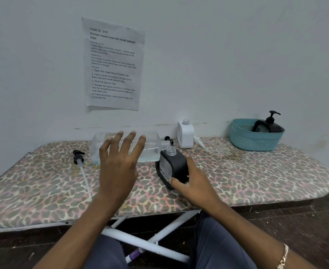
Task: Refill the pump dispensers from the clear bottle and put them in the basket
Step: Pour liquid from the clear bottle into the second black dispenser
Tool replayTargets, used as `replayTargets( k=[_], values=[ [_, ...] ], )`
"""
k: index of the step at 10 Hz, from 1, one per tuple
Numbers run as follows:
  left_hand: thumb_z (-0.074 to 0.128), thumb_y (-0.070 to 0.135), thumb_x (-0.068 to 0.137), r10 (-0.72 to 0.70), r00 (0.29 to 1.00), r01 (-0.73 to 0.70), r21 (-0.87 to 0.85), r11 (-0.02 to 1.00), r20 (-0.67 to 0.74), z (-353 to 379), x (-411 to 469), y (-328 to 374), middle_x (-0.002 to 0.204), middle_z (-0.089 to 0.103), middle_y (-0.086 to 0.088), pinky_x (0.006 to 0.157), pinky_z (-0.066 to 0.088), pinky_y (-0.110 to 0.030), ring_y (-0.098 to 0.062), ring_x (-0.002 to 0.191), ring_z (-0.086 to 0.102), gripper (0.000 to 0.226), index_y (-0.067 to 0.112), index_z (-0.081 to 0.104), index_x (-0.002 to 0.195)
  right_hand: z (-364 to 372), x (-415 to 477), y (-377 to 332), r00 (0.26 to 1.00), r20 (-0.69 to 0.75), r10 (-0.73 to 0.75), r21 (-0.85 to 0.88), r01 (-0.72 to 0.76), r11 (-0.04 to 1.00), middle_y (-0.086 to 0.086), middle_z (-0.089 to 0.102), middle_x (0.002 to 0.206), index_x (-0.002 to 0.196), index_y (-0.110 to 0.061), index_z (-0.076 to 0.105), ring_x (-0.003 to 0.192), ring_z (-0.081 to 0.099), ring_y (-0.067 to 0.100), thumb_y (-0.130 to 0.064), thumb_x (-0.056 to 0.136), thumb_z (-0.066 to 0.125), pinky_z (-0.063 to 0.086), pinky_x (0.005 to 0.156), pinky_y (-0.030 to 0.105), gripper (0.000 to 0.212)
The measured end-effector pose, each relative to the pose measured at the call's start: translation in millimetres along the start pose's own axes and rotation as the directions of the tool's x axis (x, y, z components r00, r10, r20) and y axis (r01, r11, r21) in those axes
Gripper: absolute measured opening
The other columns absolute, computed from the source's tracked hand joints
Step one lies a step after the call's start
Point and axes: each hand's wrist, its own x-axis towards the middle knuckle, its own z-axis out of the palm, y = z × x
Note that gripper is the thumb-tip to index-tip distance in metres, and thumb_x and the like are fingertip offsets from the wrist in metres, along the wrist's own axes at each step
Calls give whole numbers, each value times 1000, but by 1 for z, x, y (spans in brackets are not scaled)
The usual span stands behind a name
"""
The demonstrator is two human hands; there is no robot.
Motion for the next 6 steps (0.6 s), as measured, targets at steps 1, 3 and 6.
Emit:
replayTargets(
  k=[1,3,6],
  values=[
    [66,-16,68,1,1000,-1,-1,1000,-4,0,0,0,146,61,-13,113,30,-56,-42,140,51,84,17,59,145,0,0,0,1000,-1,-1,7,1,1000,-14,68,102,122,-37,44,91,64,-5,-34,87,74,53,72,16,46],
    [66,-15,68,1,1000,-1,1,1000,3,-1,0,1,146,61,-13,112,30,-57,-42,140,51,84,17,60,145,-1,-1,-1,1000,2,-7,3,7,1000,-14,67,102,122,-38,42,92,63,-6,-34,88,73,52,71,14,47],
    [66,-15,68,-4,1000,4,-7,1000,10,-2,0,1,147,61,-13,113,30,-57,-42,141,50,84,17,59,145,-1,-1,-1,1000,7,-6,1,6,1000,-13,68,104,123,-38,42,92,65,-4,-35,89,73,53,74,15,46]
  ],
)
